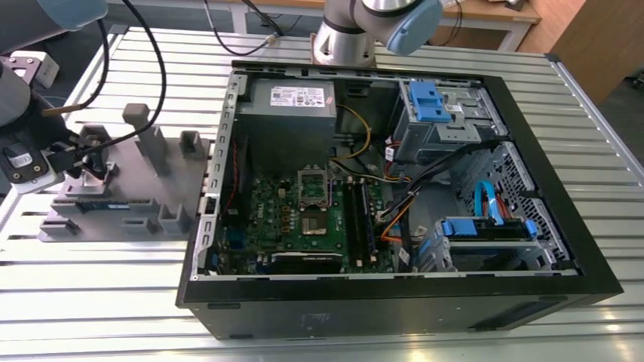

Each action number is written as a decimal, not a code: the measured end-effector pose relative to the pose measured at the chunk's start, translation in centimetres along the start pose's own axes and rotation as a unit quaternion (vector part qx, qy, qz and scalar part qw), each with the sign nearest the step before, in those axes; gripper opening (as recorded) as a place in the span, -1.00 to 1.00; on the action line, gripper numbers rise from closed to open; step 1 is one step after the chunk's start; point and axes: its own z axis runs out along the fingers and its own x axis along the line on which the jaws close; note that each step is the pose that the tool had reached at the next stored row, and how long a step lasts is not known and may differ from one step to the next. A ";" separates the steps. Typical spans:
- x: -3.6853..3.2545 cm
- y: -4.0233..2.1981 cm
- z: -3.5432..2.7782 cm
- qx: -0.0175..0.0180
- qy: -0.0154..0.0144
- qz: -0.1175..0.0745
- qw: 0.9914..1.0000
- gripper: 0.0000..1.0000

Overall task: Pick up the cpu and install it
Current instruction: 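Pick up the cpu and move it towards the insertion slot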

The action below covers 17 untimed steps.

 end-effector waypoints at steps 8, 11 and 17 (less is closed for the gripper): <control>0.00 0.00 0.01 0.000 0.000 0.000 1.000 -0.10; 0.00 -0.02 0.01 0.000 0.000 0.000 1.000 -0.07; -0.17 -0.08 0.35 0.001 0.000 0.000 1.000 0.05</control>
